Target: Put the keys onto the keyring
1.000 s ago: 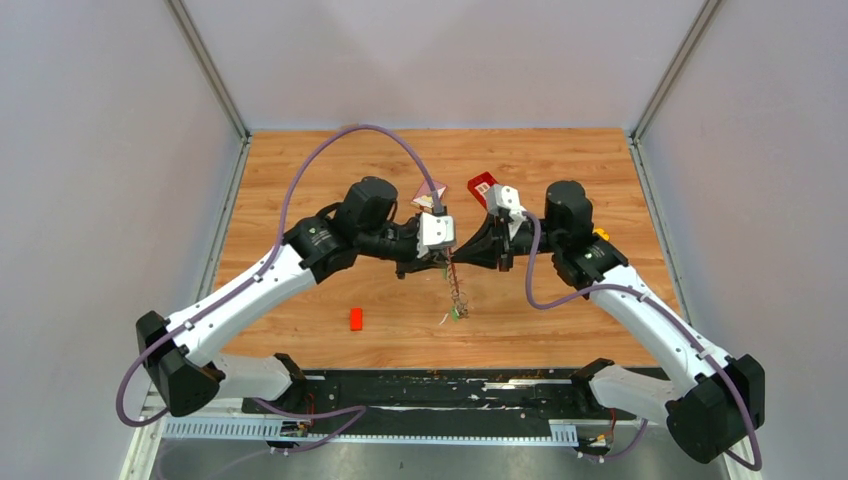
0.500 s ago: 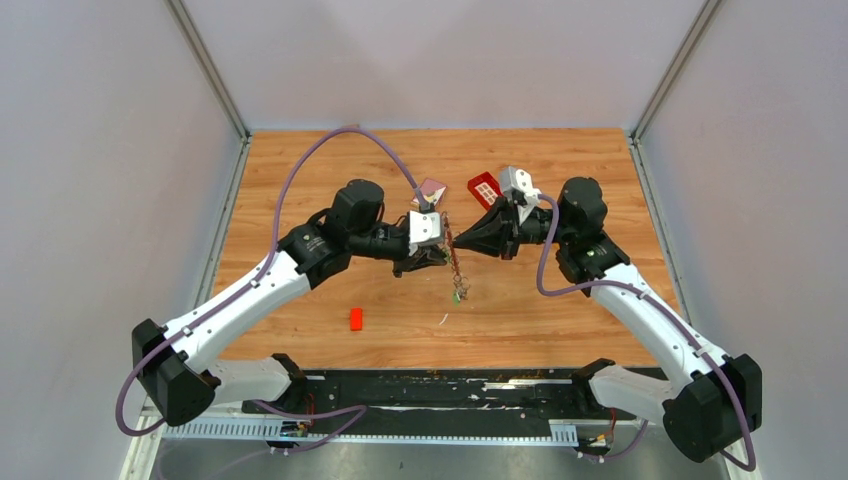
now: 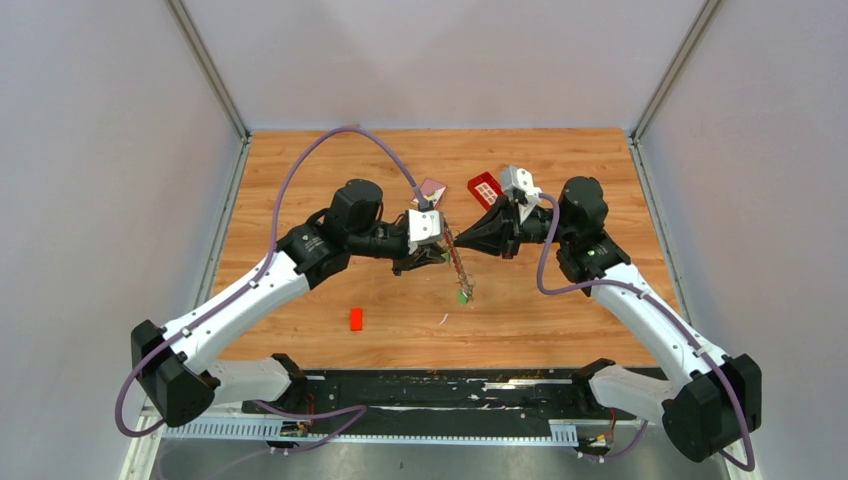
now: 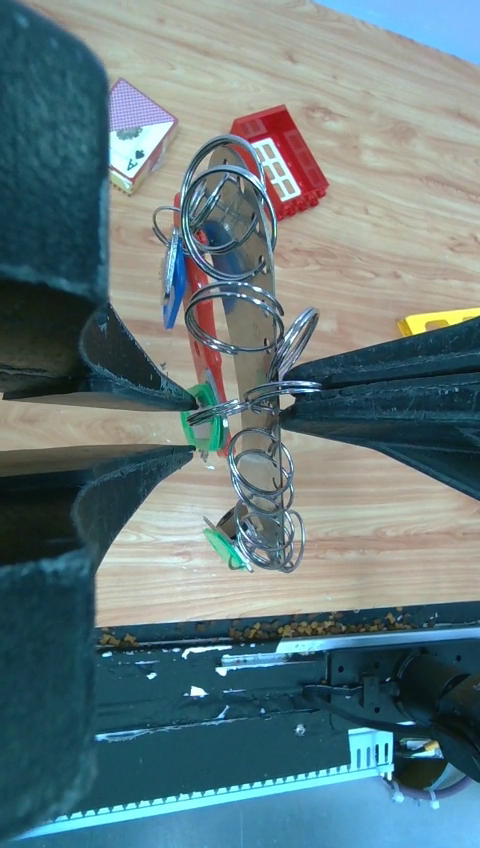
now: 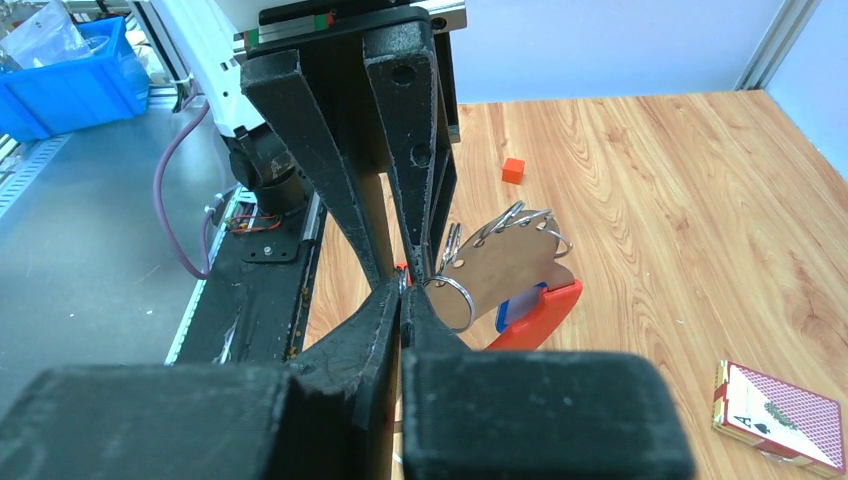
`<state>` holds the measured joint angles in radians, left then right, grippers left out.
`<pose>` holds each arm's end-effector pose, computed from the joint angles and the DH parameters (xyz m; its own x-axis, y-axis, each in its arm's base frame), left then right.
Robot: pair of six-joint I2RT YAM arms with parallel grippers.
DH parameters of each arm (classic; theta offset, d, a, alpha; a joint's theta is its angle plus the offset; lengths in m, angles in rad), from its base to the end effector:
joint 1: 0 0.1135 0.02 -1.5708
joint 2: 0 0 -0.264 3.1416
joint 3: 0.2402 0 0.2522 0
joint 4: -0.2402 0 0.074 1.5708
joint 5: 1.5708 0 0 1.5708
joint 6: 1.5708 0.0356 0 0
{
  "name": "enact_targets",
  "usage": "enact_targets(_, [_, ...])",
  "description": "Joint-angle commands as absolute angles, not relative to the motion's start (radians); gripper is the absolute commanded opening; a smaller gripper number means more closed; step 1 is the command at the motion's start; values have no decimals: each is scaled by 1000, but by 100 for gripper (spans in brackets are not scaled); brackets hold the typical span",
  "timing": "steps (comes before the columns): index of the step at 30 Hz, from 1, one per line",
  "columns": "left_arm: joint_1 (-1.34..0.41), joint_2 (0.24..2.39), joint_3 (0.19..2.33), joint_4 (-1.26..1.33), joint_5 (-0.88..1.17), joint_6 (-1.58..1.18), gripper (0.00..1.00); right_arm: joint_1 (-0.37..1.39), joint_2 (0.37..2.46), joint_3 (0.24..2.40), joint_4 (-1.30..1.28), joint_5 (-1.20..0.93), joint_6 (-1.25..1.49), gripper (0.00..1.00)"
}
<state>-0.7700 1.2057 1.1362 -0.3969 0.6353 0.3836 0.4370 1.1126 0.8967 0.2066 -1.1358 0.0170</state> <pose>0.1762 -0.2003 0.3568 0.0528 0.3685 -0.9281 0.9933 0.0765 0.0868 0.2077 0.1327 0.3556 -0.0254 -0.0040 -0.9997 -0.9997 -0.0019 0.0254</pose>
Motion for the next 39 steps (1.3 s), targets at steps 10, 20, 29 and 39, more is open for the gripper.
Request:
enact_targets(10, [-769,1168,1189,-357,652,356,32,434,1121,896,230,-1154,6,0])
enact_targets(20, [-769,1184,1190,-343,678,332,21,434,1123,894,229,-1150,4,0])
enact_targets(29, [-769,1202,1190,-331,679,315,0,434,1121,898,229,-1129,18,0])
enact_targets(39, [-770,1247,1230,-357,676,325,0,434,1132,885,270,-1083,84,0])
